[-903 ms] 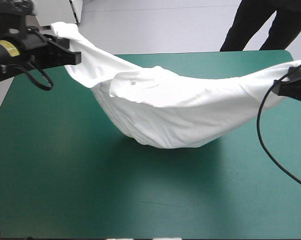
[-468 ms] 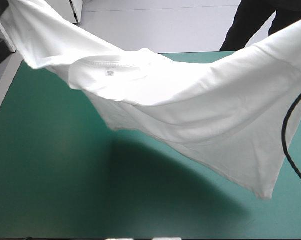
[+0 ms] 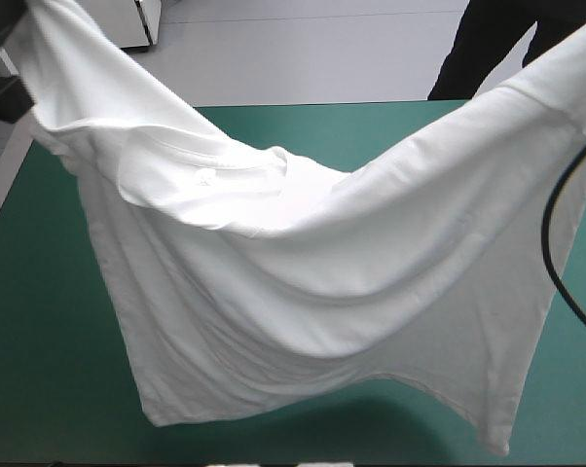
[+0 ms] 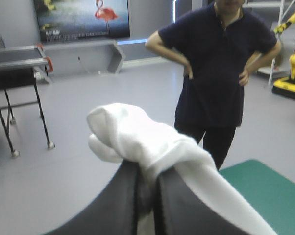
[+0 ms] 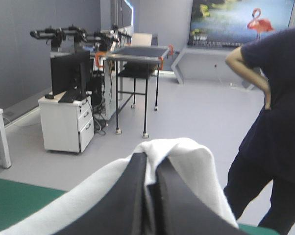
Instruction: Fold the cloth
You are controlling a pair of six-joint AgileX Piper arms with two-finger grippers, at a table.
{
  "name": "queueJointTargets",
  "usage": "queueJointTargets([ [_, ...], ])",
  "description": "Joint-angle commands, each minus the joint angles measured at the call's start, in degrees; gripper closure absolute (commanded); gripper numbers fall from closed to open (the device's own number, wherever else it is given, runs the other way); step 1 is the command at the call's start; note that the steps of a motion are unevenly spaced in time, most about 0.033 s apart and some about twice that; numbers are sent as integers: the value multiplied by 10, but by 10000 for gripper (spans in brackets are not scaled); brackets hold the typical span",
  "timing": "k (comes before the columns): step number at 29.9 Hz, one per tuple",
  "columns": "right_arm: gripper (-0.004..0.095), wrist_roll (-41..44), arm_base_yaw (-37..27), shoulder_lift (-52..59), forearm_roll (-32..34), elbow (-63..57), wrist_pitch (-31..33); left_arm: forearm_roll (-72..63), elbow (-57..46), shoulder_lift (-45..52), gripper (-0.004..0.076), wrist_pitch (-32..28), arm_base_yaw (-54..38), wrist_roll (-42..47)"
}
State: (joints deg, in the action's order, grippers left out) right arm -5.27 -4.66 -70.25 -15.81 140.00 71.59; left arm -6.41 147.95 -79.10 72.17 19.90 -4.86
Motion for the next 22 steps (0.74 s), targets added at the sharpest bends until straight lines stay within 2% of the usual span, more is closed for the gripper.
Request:
queueJointTargets([
  [1, 925, 6, 1, -22, 6, -42, 0, 15, -42, -21, 746, 4, 0, -1],
  [6, 925, 10, 1, -55, 4, -140, 0, 54, -114, -67, 746, 8, 0, -1],
  [11, 925, 10, 1, -103, 3, -208, -13, 70, -161, -135, 746, -16, 0, -1],
  [18, 925, 4, 1, -195, 4, -214, -50, 93, -168, -236, 746, -76, 0, 2],
  [22, 925, 4, 1, -243, 11, -214, -86, 159, -168, -281, 746, -122, 0, 45],
])
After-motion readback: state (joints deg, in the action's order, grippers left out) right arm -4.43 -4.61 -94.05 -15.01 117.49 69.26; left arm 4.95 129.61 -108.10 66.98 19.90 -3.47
